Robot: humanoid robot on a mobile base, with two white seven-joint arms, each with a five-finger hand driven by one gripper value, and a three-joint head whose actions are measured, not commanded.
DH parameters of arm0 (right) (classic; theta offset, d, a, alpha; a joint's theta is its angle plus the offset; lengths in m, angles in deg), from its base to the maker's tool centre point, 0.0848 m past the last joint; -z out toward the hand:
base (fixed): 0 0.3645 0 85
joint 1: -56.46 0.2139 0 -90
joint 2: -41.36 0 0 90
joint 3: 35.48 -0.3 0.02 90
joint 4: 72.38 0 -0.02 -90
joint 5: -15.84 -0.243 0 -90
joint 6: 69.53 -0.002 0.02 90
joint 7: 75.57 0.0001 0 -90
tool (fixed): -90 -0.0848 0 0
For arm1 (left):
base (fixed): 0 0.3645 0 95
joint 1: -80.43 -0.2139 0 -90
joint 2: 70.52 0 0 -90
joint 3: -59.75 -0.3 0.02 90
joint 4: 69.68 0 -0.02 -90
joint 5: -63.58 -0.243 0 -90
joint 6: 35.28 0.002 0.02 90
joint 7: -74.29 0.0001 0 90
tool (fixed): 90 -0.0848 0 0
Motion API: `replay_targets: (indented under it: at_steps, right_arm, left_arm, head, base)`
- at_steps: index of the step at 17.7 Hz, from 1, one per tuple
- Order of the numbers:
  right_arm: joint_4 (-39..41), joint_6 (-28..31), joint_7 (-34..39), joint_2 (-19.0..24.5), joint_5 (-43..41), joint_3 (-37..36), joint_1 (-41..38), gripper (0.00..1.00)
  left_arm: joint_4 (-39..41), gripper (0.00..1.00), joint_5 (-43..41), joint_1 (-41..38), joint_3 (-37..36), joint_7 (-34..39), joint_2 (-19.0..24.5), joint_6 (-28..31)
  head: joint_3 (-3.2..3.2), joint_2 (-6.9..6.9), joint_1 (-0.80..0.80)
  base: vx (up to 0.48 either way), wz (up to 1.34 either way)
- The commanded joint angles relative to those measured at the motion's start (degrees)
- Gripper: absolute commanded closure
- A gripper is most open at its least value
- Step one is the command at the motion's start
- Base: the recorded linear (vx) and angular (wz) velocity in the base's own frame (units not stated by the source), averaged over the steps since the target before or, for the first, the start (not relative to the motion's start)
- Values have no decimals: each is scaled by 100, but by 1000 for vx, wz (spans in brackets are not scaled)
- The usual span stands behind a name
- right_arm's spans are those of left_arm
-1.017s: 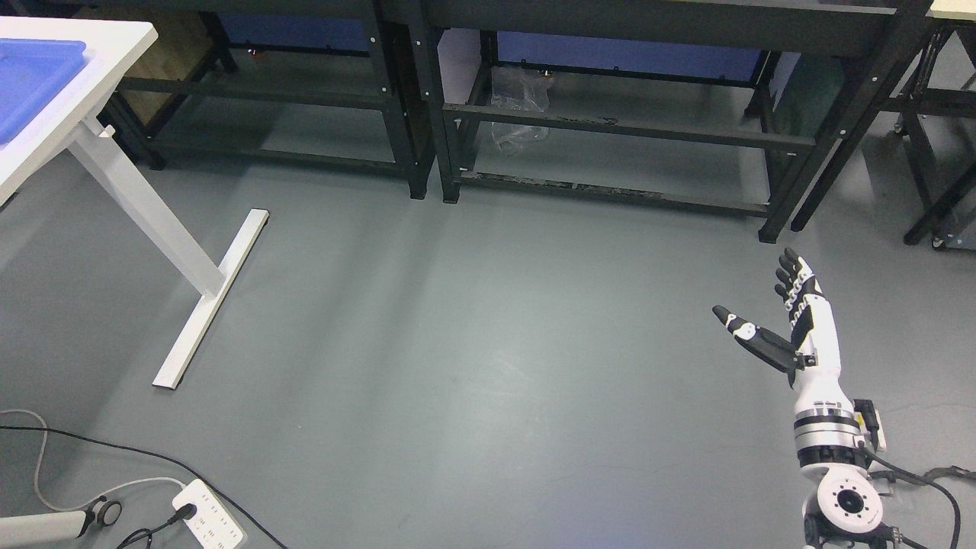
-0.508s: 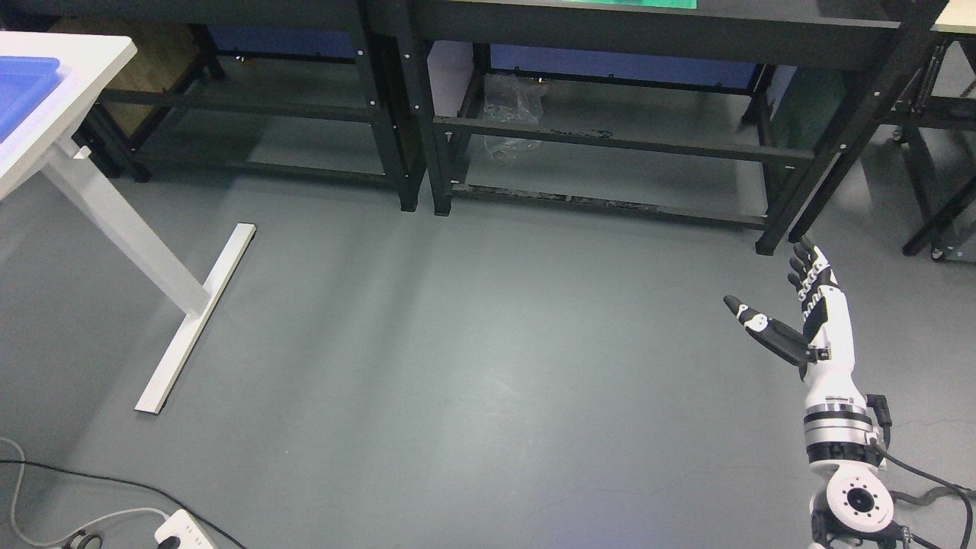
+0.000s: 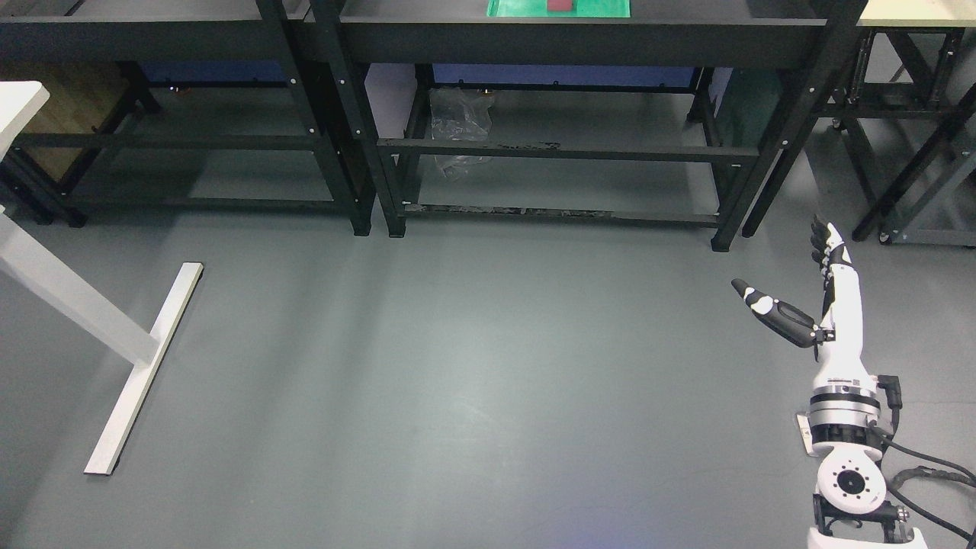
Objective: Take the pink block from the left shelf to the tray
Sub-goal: 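Drive toward the shelf holding the green tray, right hand raised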
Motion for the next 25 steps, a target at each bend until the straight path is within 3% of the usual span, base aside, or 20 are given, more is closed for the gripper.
replay_targets:
  at_steps: [1,3,6,8,11,14,16,17,21,25]
  right_arm:
    - [61,-17,-87,-100,3504,184,107,0]
    - [52,-17,-87,-100,4759,465,186,0]
    - [61,-17,-95,-100,5879,510,221,0]
    - [148,-17,-304,-100,6066,527,265,0]
    - [246,-9,-1269,-100,5996,834,265,0]
    - [150,210,-1405,-100,6476,853,388,0]
    - [123,561,-1265,-100,7589,923,327,0]
    - [123,563,-1021,-100,7760,941,309,0]
    - [201,336,702,-100,7543,1090,362,0]
    - [307,211,556,-100,7428,1108,476,0]
  left_arm:
    - [0,0,-9,70,0,3,100,-3]
    - [0,0,-9,62,0,3,100,-3]
    - [0,0,-9,70,0,3,100,-3]
    - [0,0,-9,62,0,3,100,-3]
    - [0,0,-9,62,0,3,100,-3]
    - [0,0,-9,62,0,3,100,-3]
    - [0,0,-9,62,0,3,100,-3]
    - [0,0,-9,70,0,3,100,-3]
    - [0,0,-9,62,0,3,100,-3]
    - [0,0,-9,62,0,3,100,-3]
  head:
    - [0,0,0]
    - [0,0,0]
    - [0,0,0]
    - [0,0,0]
    - [0,0,0]
    - [0,0,0]
    - [0,0,0]
    - [0,0,0]
    - [0,0,0]
    - [0,0,0]
  base:
    - [168,-86]
    - [187,-4]
    - [213,57]
    - [223,102]
    - [218,139]
    - [243,164]
    - [237,163]
    - [224,155]
    - [235,159]
    - [235,131]
